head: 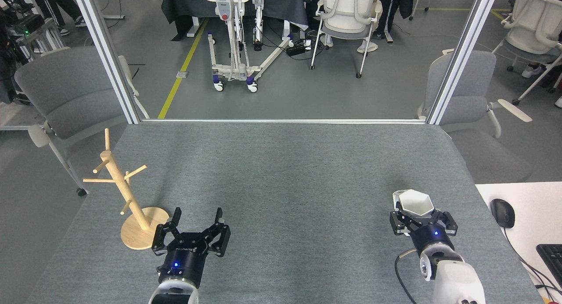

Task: Hang cup on storage rack
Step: 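Close the right gripper on the white cup's rim, then carry the white cup with the right gripper toward the left gripper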

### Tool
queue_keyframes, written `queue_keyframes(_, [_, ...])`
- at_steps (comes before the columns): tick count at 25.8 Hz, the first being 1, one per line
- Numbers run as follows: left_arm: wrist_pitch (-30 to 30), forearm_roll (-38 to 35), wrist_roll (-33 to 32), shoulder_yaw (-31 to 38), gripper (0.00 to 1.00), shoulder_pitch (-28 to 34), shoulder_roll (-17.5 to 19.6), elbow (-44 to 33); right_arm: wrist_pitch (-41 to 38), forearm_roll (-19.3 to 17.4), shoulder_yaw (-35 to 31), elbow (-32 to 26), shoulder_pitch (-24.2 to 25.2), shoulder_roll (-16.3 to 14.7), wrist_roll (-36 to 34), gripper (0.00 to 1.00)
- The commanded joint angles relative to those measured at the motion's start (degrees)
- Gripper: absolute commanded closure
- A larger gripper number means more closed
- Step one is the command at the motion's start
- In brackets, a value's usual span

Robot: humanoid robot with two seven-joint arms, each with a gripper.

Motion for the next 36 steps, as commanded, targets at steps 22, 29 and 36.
queue_keyframes(22, [-0.6,-0.5,7.7,-1.6,0.00,-0.3,0.6,-0.5,0.0,-2.7,0.1,-24.6,8.5,-1.6,7.9,0.59])
queue_keyframes(29, [-1.1,-0.8,-1.2,-2.3,0.00,-0.6,0.8,-0.4,7.9,-5.7,5.4,-45.4,15.0,0.1,20.1,0.66])
queue_keyframes(36, [-5.1,-1.8,1.0,-11.1,0.00,2.1,6.0,-0.9,33.1,-5.9,24.0,-55.5,17.7,0.2,20.7,0.64])
